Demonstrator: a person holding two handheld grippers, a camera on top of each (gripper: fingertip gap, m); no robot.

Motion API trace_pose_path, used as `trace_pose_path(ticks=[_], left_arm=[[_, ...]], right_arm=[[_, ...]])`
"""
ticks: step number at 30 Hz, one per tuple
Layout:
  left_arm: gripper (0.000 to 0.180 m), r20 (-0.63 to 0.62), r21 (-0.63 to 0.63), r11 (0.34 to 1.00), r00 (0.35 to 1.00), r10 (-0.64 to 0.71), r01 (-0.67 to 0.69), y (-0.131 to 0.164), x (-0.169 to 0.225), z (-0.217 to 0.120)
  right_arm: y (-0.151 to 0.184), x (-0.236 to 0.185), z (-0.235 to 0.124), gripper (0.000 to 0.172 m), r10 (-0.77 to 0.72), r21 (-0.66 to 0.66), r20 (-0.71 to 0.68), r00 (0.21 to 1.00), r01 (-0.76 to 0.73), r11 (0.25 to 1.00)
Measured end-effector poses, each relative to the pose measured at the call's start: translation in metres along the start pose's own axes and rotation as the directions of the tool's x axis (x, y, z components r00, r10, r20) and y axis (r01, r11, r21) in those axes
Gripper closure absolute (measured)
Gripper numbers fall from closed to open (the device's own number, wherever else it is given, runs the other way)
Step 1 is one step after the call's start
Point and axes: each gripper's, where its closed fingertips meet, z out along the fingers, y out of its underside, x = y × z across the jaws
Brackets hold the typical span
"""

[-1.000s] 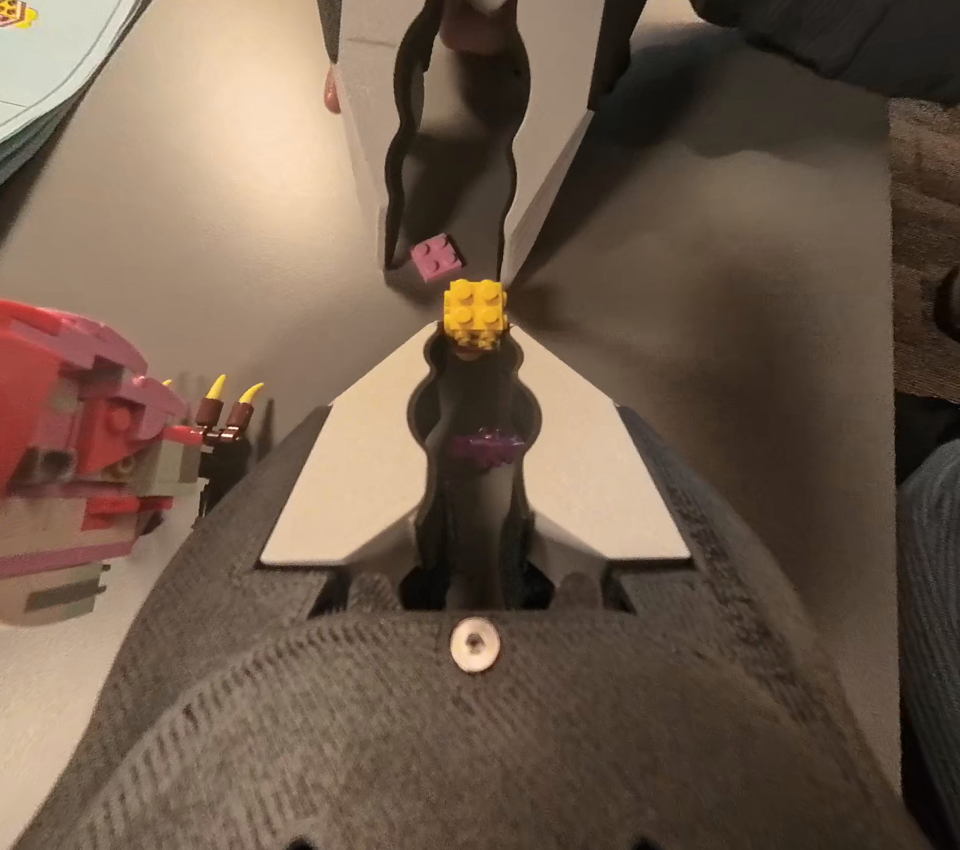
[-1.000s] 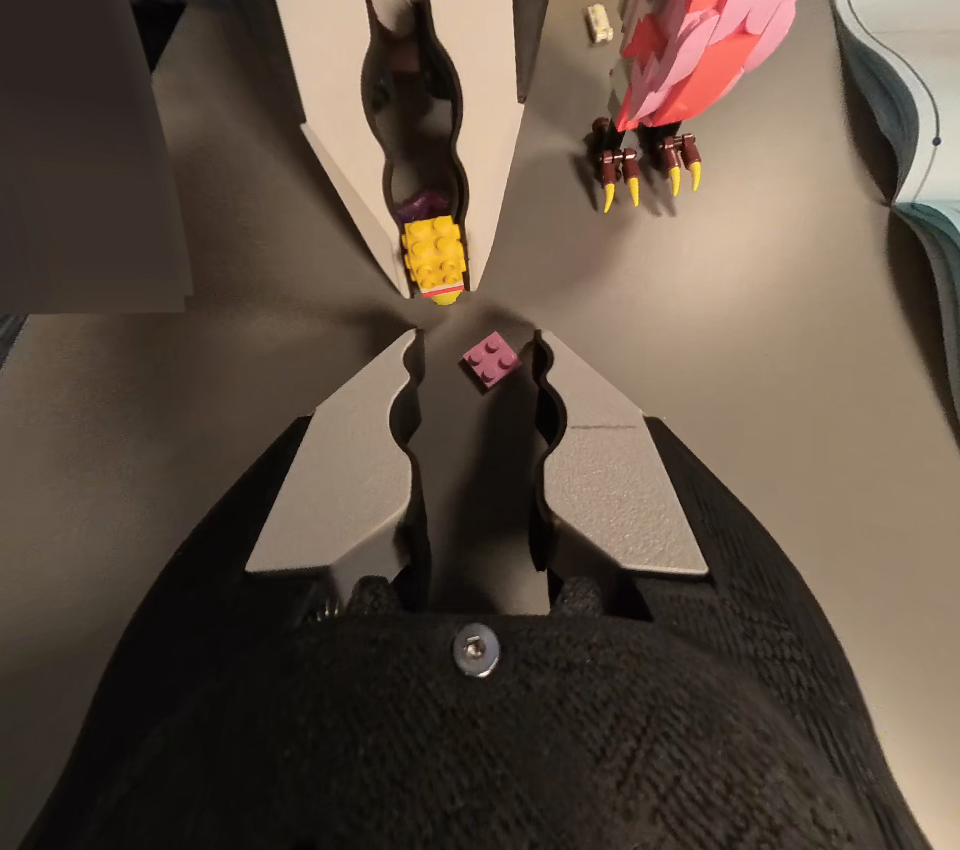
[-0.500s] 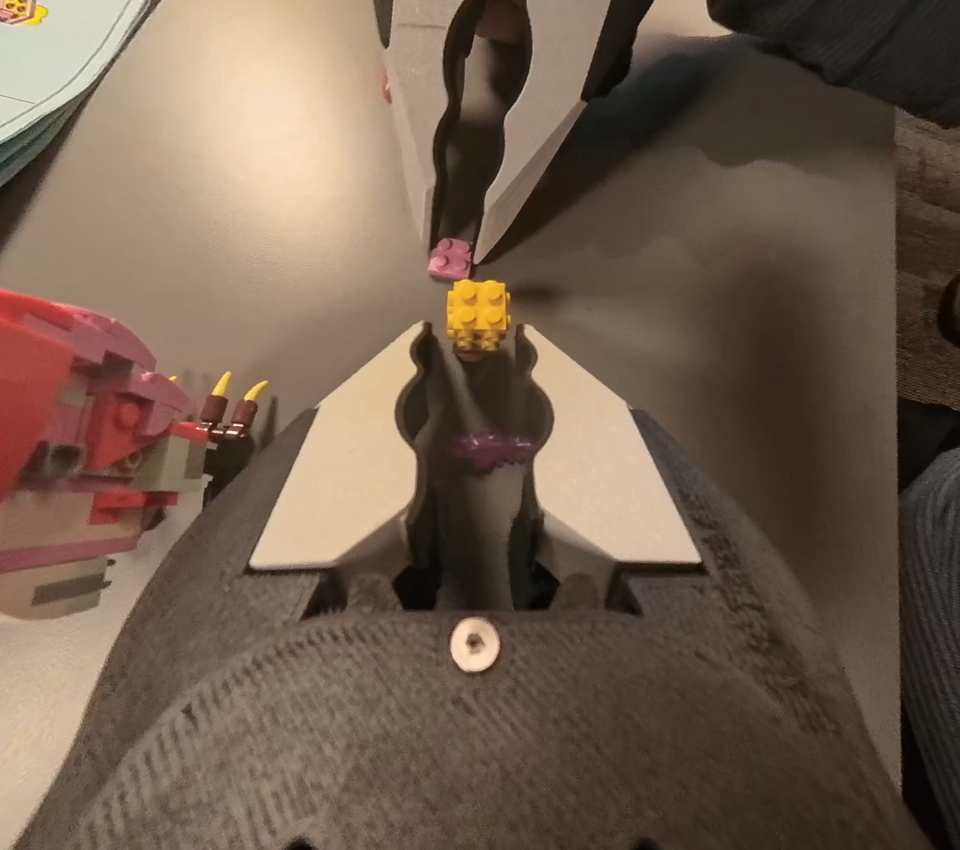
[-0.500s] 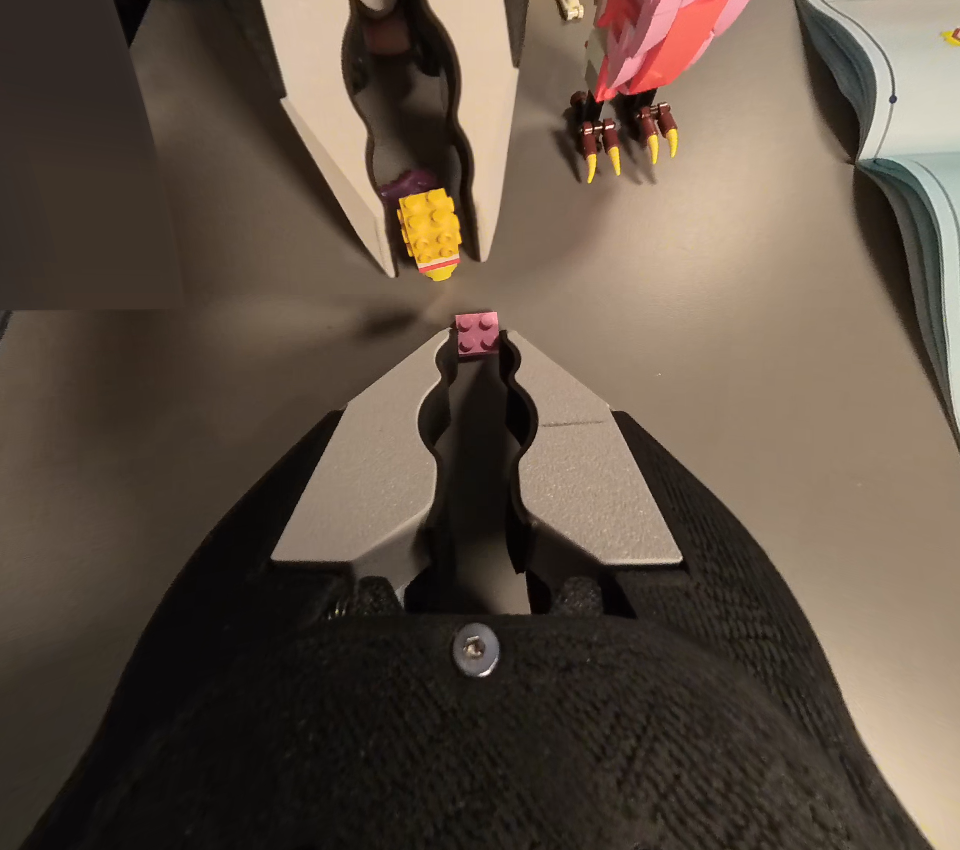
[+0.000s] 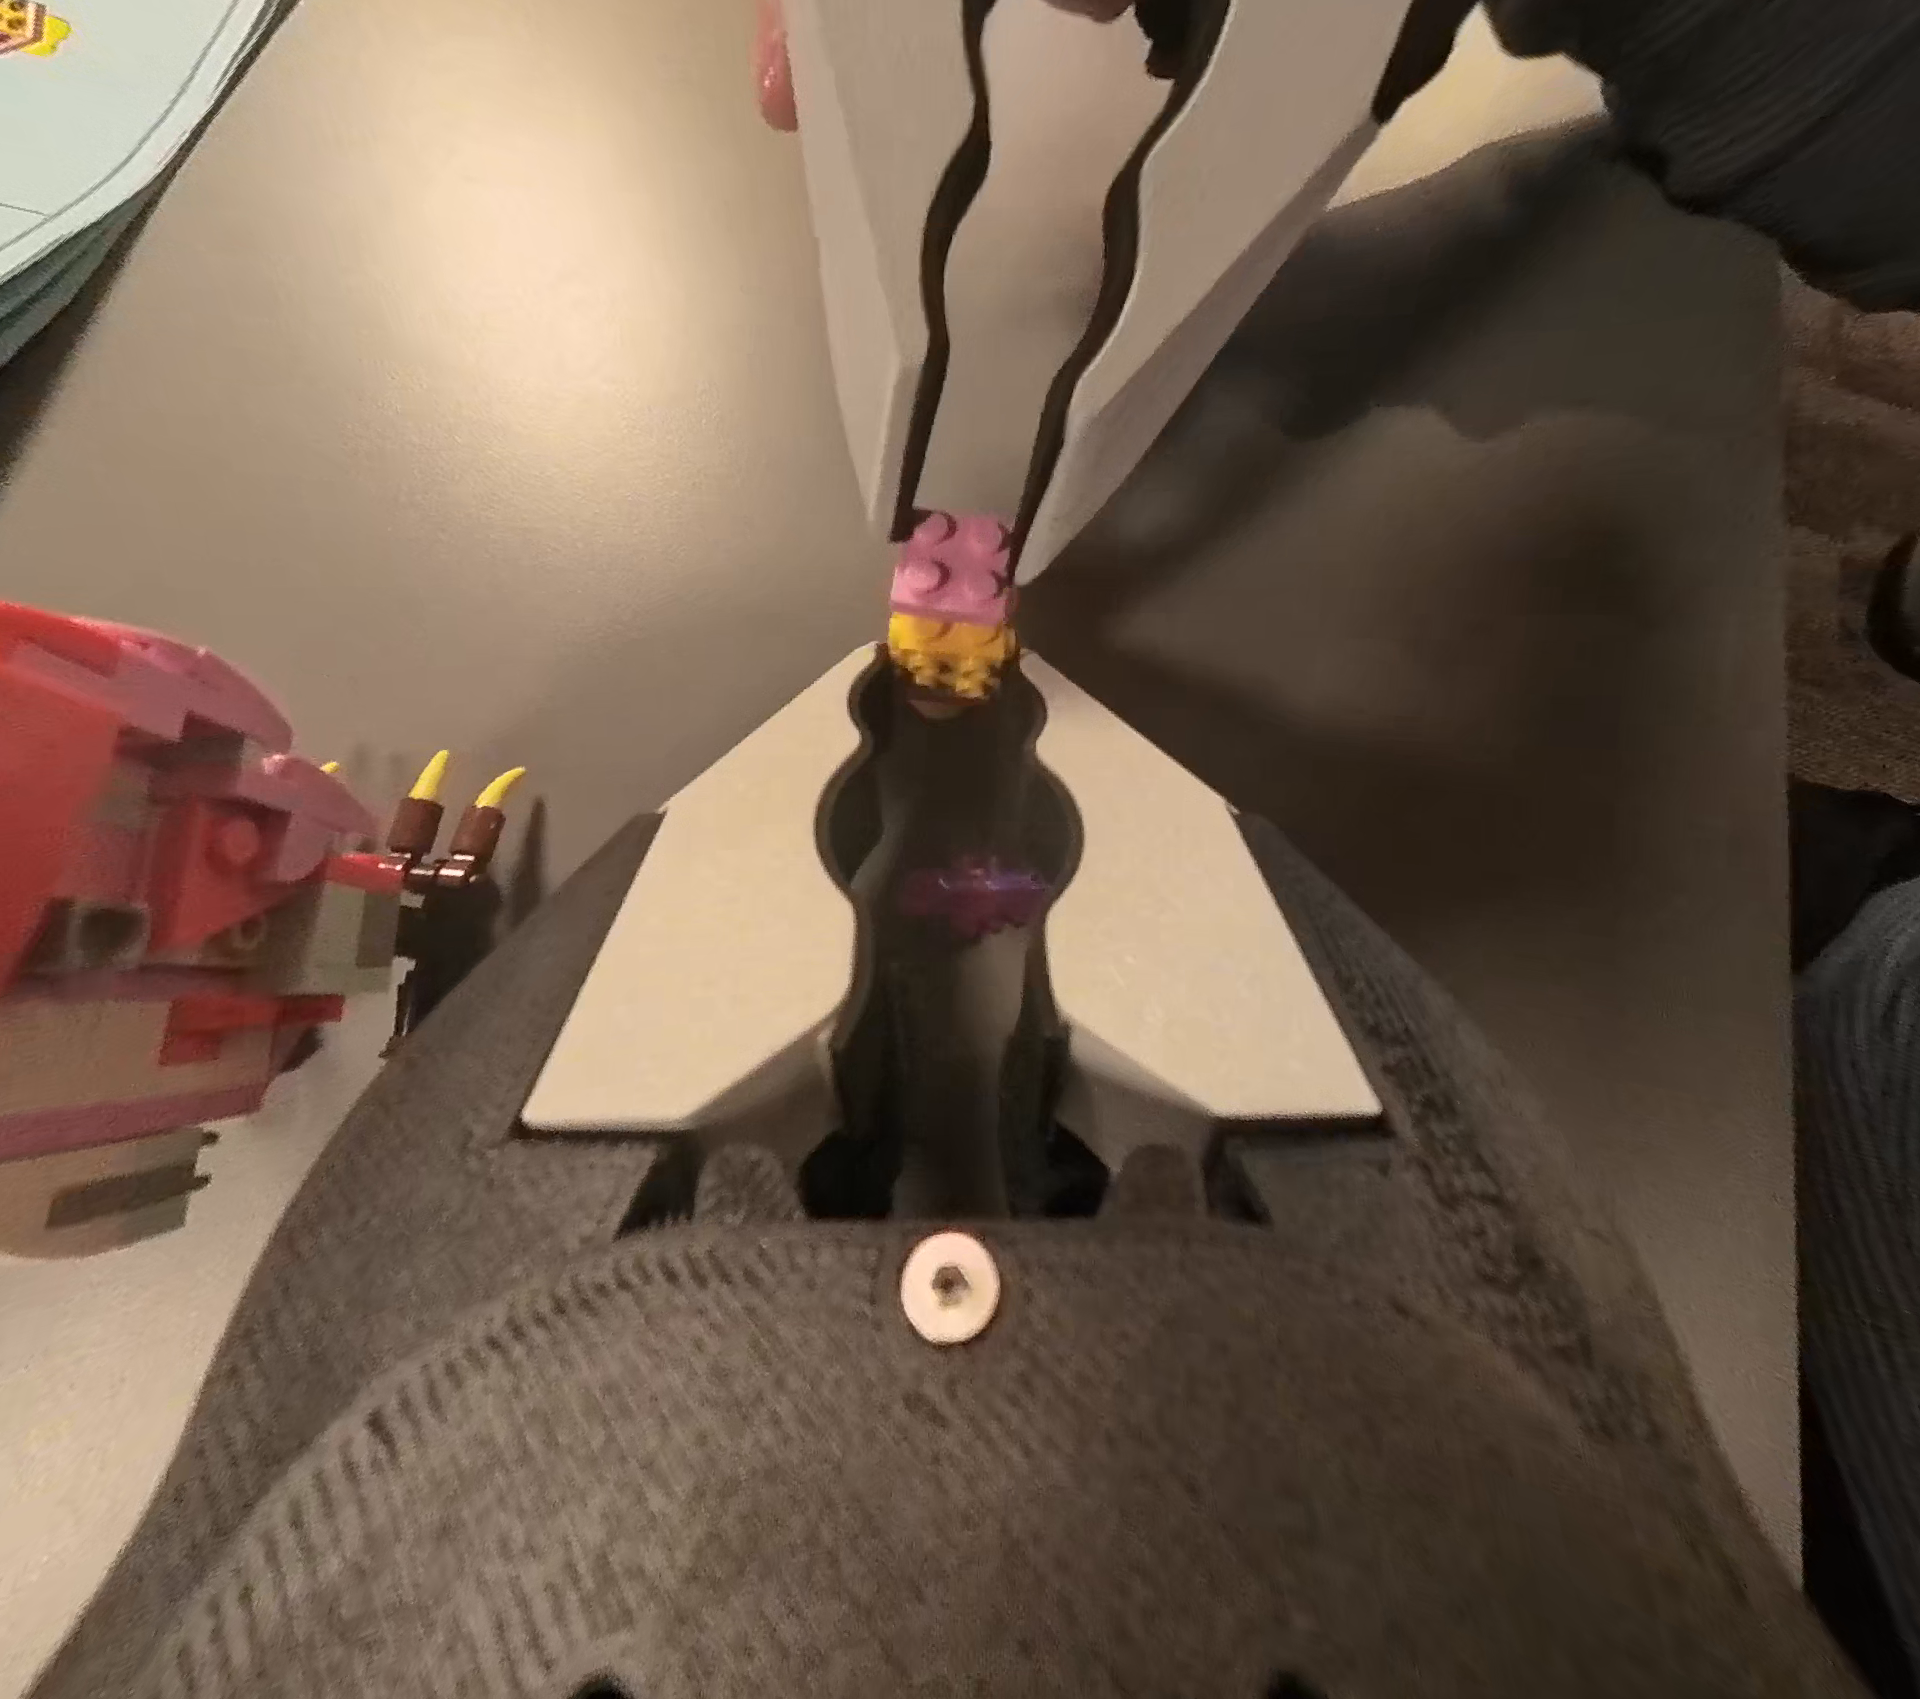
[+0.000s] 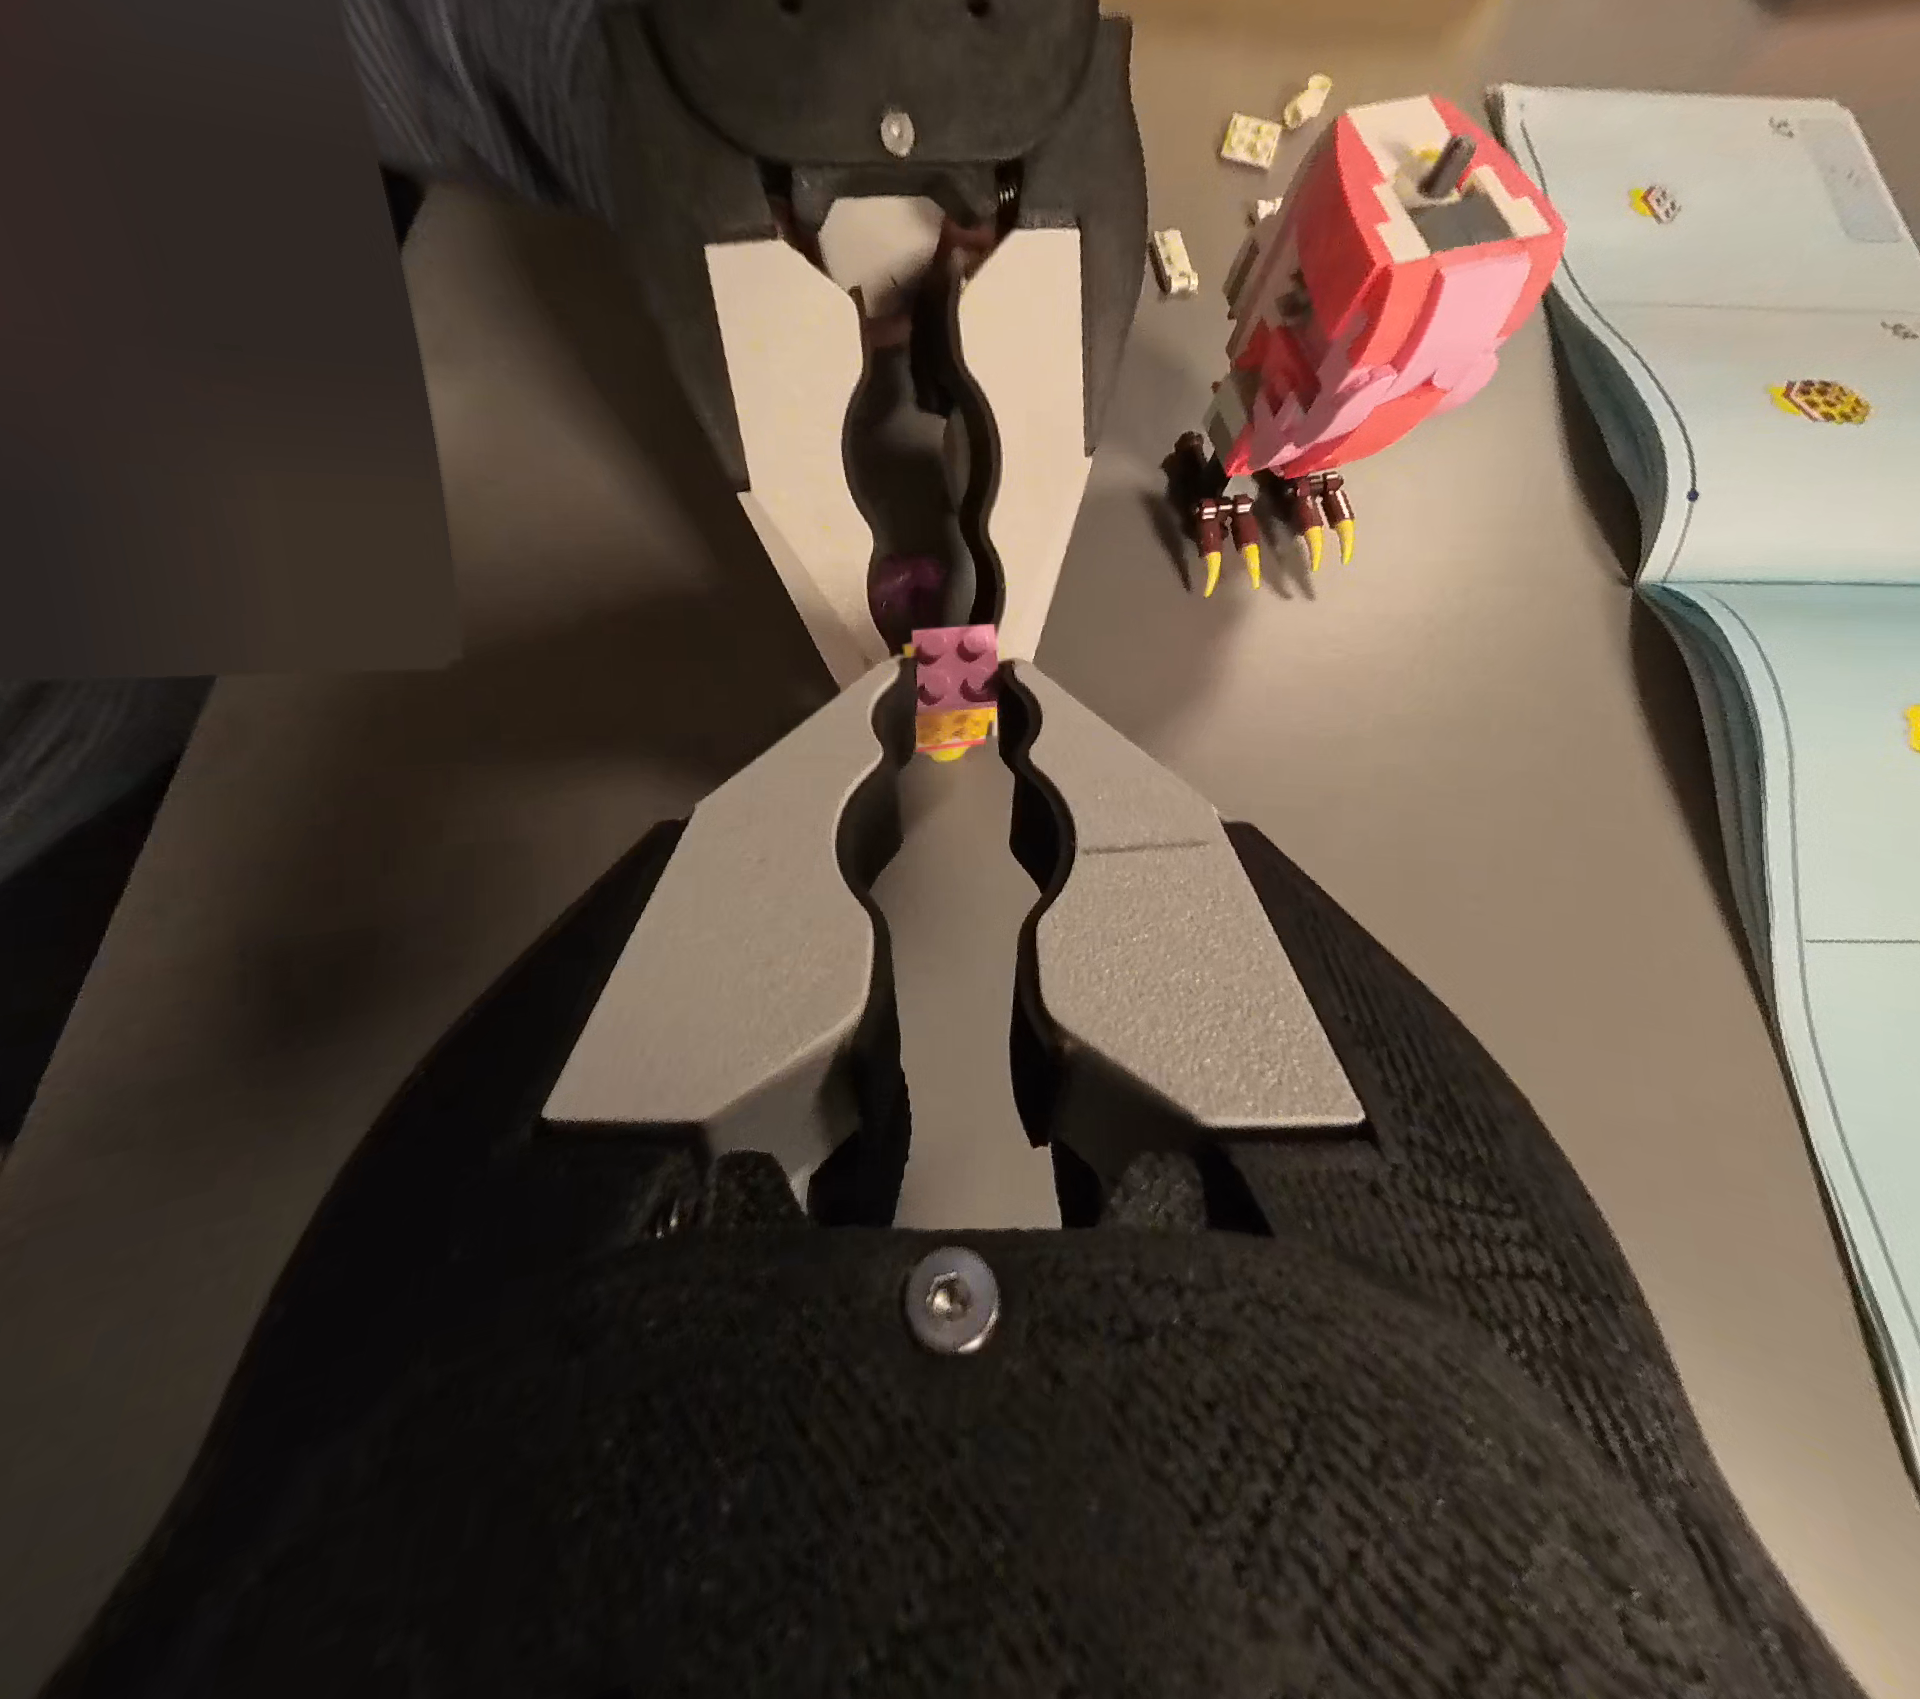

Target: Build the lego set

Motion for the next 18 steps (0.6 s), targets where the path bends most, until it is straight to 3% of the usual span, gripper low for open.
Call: trace_pose_path(ticks=[18], left_arm=[[0.161,-0.005,-0.001,1.000,1.000,0.001,-0.001,0.0002,0.0005,0.0001]], right_arm=[[0.0042,-0.0017,0.0044,0.157,0.029,-0.044,0.001,1.000,-0.029,0.999]])
